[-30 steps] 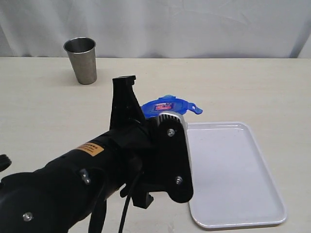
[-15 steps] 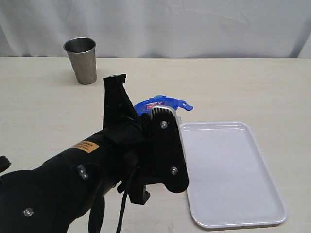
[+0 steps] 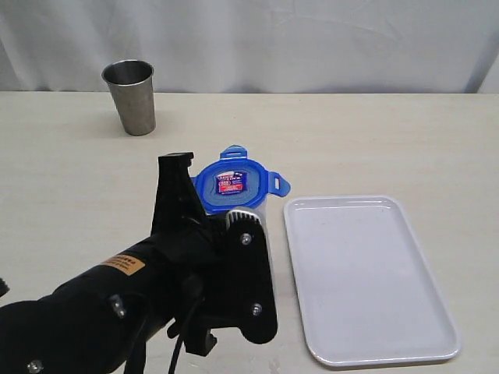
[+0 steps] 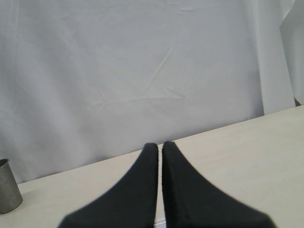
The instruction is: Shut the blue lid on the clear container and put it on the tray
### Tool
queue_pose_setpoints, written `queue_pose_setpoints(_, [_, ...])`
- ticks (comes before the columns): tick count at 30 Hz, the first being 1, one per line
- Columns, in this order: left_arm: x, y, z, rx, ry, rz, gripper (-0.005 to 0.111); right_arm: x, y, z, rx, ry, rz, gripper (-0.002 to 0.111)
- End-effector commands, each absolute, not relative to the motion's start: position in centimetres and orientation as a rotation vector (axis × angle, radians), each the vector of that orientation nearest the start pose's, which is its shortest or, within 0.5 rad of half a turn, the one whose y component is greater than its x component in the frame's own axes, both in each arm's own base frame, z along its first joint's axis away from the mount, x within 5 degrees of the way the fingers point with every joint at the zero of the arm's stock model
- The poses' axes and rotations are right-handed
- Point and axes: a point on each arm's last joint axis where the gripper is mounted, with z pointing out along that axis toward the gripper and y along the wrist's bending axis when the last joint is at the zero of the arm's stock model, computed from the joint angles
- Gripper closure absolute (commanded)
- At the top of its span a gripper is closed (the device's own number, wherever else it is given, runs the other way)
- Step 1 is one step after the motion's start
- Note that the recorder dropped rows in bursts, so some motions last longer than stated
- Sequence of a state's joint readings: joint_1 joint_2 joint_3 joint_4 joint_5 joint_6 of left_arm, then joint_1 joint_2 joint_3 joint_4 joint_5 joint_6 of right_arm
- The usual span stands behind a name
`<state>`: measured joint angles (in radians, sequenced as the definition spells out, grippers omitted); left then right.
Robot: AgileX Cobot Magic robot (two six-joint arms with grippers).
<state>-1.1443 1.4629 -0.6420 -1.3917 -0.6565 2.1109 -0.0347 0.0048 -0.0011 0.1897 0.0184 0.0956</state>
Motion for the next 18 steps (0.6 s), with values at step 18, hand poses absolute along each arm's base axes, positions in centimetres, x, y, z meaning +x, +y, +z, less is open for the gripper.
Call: queue_pose_setpoints(18, [15.71, -22.58, 21.48, 1.526, 1.402, 0.454, 0.106, 5.63, -0.13, 21.08, 0.227, 1.496, 0.198, 0.104])
